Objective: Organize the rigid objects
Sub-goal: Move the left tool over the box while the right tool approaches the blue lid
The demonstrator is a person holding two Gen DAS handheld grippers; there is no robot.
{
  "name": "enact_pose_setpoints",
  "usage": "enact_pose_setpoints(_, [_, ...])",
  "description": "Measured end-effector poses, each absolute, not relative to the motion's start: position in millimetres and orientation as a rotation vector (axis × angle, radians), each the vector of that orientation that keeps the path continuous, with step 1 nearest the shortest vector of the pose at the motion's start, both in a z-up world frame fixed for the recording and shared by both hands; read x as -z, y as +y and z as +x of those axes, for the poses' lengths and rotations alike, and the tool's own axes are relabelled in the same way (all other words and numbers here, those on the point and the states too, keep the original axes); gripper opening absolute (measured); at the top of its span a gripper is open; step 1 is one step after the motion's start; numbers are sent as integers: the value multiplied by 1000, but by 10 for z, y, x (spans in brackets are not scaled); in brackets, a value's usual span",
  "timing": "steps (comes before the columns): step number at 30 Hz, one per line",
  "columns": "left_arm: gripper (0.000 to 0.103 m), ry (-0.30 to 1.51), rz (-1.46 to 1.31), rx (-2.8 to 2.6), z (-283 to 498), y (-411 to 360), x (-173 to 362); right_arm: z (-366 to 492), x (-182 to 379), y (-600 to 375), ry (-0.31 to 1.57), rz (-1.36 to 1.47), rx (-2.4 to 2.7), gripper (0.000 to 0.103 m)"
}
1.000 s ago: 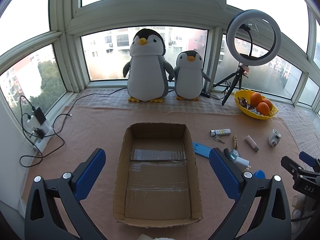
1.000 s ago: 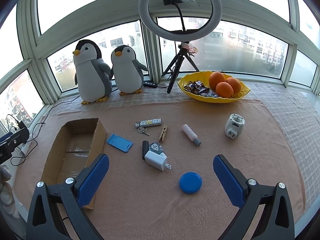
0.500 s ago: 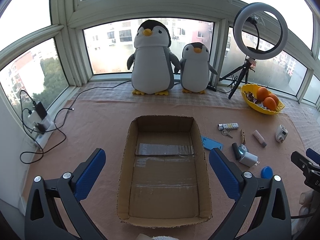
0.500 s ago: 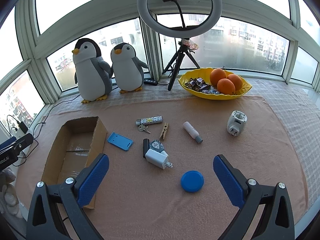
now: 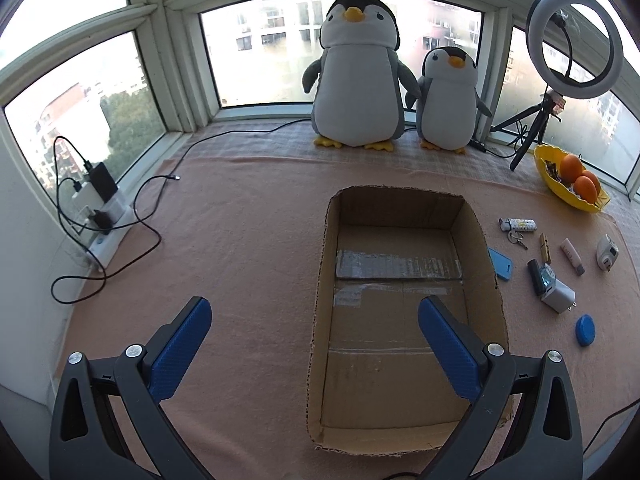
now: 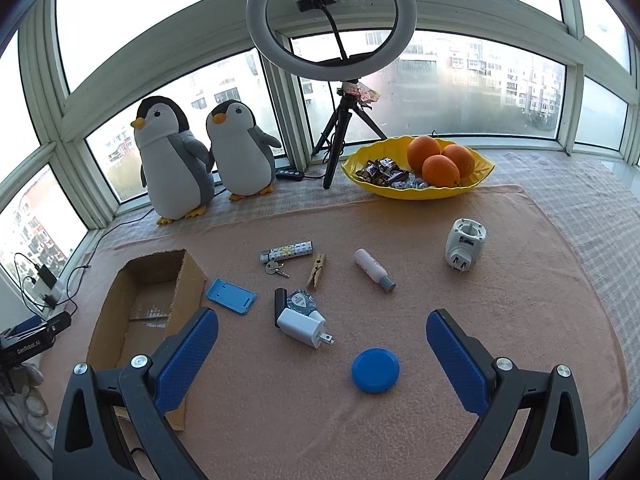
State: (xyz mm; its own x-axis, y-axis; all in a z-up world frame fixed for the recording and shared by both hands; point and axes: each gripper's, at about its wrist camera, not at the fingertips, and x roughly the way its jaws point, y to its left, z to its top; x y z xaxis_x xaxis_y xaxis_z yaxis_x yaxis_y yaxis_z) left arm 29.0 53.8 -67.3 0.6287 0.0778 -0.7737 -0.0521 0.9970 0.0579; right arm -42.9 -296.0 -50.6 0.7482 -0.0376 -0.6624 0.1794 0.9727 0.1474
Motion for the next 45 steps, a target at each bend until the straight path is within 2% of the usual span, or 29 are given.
enact_pose_setpoints(6, [102,965,44,-107,326,645,1024,-457,612,-3060,753,151,122,103])
enact_pose_setpoints(8, [98,995,35,-109,333,660,1140,-467,675,-3108,781,138,116,103])
enact_pose_setpoints(13, [96,1038,32,-116,366,646,1343,-514,841,-3266,828,119,133,103])
enact_pose_setpoints(24, [78,1081,-10,-100,414,646,1527,-501,1156,-3345,895,117,161,101])
enact_pose_setpoints(27, [74,1089,-1,-92,427,616,1578,-459,1224,-3302,907,100,157,97])
enact_pose_setpoints(29, [63,1100,4,-85,436,599,1616,-438,1265,-3281,913,90,156,95])
enact_pose_setpoints(30, [62,1107,2,-81,441,594,1636,-427,1284,-3274,915,87,156,94])
enact_pose_setpoints(37, [55,1096,22,-63,453,547,1669,-306,1449,-3209,946,76,153,85])
enact_pose_setpoints(43, [55,1098,22,-56,470,551,1670,-195,1613,-3157,986,43,153,79])
enact_pose_setpoints(45, [55,1099,18,-54,474,559,1673,-161,1672,-3170,1006,57,148,73])
